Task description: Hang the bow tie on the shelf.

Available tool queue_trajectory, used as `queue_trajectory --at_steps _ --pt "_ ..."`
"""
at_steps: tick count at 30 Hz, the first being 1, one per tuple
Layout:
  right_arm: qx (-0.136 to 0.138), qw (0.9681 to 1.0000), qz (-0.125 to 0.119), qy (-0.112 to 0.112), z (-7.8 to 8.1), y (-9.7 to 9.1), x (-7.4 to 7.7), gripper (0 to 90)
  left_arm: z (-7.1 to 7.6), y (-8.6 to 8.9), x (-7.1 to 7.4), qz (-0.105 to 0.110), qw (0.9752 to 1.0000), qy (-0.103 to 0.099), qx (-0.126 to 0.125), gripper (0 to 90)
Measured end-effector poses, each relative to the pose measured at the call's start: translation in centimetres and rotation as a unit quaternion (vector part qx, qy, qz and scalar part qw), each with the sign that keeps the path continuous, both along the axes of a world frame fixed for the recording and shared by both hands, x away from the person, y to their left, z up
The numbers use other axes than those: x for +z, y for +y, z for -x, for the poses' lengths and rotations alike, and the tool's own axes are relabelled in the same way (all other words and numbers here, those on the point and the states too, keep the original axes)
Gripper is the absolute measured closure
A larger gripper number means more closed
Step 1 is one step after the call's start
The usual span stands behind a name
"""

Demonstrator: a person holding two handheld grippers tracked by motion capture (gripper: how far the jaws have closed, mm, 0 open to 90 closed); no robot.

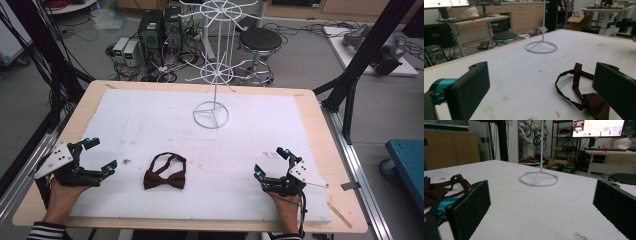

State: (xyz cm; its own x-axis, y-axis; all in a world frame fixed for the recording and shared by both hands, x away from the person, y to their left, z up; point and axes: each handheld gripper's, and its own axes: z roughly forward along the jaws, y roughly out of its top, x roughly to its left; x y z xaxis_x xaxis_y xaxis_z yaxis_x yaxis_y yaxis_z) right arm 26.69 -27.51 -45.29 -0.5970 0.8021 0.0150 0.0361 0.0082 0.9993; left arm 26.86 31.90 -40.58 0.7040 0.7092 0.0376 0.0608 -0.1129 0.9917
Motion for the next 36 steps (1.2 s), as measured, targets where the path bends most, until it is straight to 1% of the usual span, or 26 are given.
queue_trajectory --at_steps 2,4,6,8,9,11,14,16,18,19,21,23,26,28,29,30,31,33,34,35,36 --pt "0.0 1.0 0.001 0.0 0.0 0.0 0.0 0.6 -0.2 -0.2 0.6 -0.016 0.9998 0.005 -0.014 1.7" --pt "0.0 1.0 0.002 -0.003 0.0 0.0 0.0 0.6 -0.4 -0.6 1.1 -0.033 0.9989 0.01 -0.032 1.7" --pt "0.0 1.0 0.001 0.0 0.0 0.0 0.0 0.6 -0.6 -1.1 1.5 -0.049 0.9975 0.018 -0.048 1.7" --pt "0.001 1.0 0.002 -0.002 0.0 0.0 0.0 0.6 -0.8 -1.5 1.9 -0.063 0.9957 0.023 -0.063 1.8" --pt "-0.001 1.0 0.001 0.0 0.0 0.0 0.0 0.6 -1.0 -1.8 2.1 -0.071 0.9946 0.026 -0.07 1.7" --pt "0.001 1.0 0.002 -0.002 0.0 0.0 0.0 0.6 -1.1 -2.3 2.3 -0.084 0.9924 0.032 -0.083 1.7" --pt "0.0 1.0 0.001 0.0 0.0 0.0 0.0 0.6 -1.3 -3.0 2.5 -0.101 0.9888 0.04 -0.103 1.7" --pt "0.0 1.0 0.0 0.0 0.0 0.0 0.0 0.6 -1.4 -3.4 2.6 -0.116 0.9866 0.037 -0.108 1.7" --pt "0.0 1.0 0.0 0.002 0.0 0.0 0.0 0.6 -1.5 -3.8 2.7 -0.129 0.9837 0.045 -0.116 1.7" --pt "0.0 1.0 0.001 0.0 0.0 0.0 0.0 0.6 -1.5 -4.1 2.8 -0.137 0.9822 0.046 -0.12 1.7" --pt "-0.001 1.0 0.001 0.0 0.0 0.0 0.0 0.6 -1.6 -4.5 2.9 -0.154 0.9781 0.047 -0.132 1.7" --pt "0.0 1.0 0.001 0.0 0.0 0.0 0.0 0.6 -1.7 -5.0 3.0 -0.168 0.9747 0.048 -0.14 1.7" --pt "0.001 1.0 0.002 -0.002 0.0 0.0 0.0 0.6 -1.8 -5.7 3.1 -0.18 0.9705 0.053 -0.151 1.7" --pt "0.0 1.0 0.001 0.0 0.0 0.0 0.0 0.6 -1.9 -6.1 3.1 -0.193 0.966 0.057 -0.162 1.7" --pt "-0.001 1.0 0.001 0.0 0.0 0.0 0.0 0.6 -1.9 -6.4 3.1 -0.196 0.9642 0.061 -0.167 1.7" --pt "0.0 1.0 0.0 0.0 0.0 0.0 0.0 0.6 -1.9 -6.7 3.1 -0.208 0.96 0.063 -0.176 1.7" --pt "0.0 1.0 0.0 0.0 0.0 0.0 0.0 0.6 -1.9 -6.9 3.0 -0.213 0.9582 0.065 -0.18 1.7" --pt "0.0 1.0 -0.001 -0.001 0.0 0.0 0.0 0.6 -1.9 -7.5 3.0 -0.231 0.9506 0.069 -0.196 1.7" --pt "0.001 1.0 0.0 -0.001 0.0 0.0 0.0 0.6 -1.9 -7.7 3.0 -0.237 0.9481 0.069 -0.201 1.7" --pt "0.0 1.0 -0.001 -0.001 0.0 0.0 0.0 0.6 -1.9 -8.0 3.0 -0.24 0.9463 0.068 -0.206 1.7" --pt "0.0 1.0 -0.001 -0.001 0.0 0.0 0.0 0.6 -1.9 -8.2 2.9 -0.241 0.9449 0.07 -0.21 1.8"
